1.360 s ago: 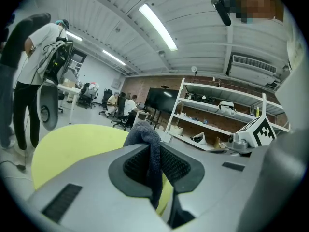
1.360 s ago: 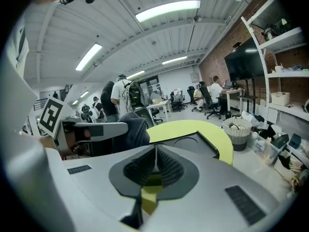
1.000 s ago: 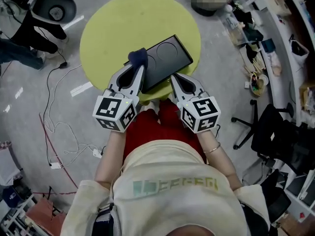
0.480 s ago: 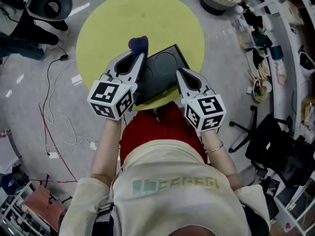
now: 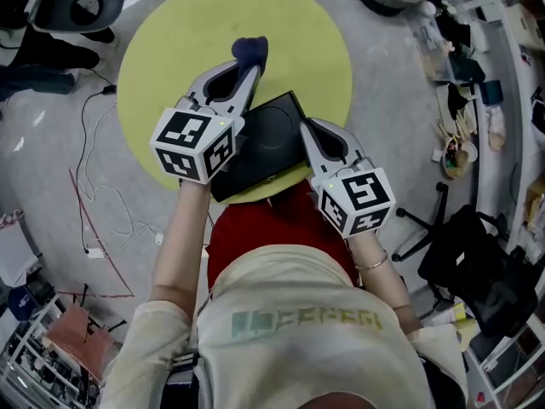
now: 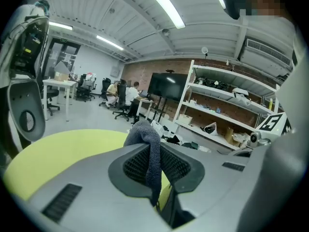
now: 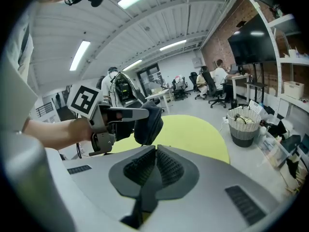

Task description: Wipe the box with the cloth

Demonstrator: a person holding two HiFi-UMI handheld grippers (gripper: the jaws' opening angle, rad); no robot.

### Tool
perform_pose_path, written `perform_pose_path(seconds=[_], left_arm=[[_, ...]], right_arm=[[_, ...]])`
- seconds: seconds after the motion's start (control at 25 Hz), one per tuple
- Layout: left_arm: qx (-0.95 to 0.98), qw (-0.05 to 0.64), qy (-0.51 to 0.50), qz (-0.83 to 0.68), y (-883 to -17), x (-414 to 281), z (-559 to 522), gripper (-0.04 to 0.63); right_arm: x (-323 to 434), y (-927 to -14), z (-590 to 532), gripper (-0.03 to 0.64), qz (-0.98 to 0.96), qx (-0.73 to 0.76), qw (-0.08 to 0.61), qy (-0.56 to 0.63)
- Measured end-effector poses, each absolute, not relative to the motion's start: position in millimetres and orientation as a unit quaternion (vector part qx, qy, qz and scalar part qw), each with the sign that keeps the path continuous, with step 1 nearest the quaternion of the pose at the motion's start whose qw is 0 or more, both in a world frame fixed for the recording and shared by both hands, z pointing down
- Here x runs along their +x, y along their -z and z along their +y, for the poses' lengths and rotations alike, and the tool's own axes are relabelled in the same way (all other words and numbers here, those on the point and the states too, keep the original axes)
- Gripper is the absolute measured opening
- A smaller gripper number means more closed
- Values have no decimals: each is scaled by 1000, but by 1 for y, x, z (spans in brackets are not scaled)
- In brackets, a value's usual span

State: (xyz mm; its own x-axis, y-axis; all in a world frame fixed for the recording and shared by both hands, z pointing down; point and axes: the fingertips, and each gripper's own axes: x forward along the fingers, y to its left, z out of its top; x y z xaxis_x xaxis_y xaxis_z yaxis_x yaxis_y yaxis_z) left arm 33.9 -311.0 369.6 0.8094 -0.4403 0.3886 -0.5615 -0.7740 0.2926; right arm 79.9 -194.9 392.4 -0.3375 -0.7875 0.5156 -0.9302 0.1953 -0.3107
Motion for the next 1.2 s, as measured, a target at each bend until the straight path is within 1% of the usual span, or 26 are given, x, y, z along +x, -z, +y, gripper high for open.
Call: perform_pose_path(seconds=[0.4,0.64,0.88,1.2], left_arm=[[925,231,-205,-222,-410,82,-309,63],[928,226,-250,-159,-423,93,-279,63],[922,222,-283,-140,-427,77,-264,63],[910,234,-303,-160,-422,27,-247,63]], right_arm=[[104,-410,-209,39,-763,548,117,-324],[100,-413,-204,38,-771,533,121,-328],[79,-412,-199,38,-780,520,135,-322],[40,-400,-183,38,-795,500,144,-311]])
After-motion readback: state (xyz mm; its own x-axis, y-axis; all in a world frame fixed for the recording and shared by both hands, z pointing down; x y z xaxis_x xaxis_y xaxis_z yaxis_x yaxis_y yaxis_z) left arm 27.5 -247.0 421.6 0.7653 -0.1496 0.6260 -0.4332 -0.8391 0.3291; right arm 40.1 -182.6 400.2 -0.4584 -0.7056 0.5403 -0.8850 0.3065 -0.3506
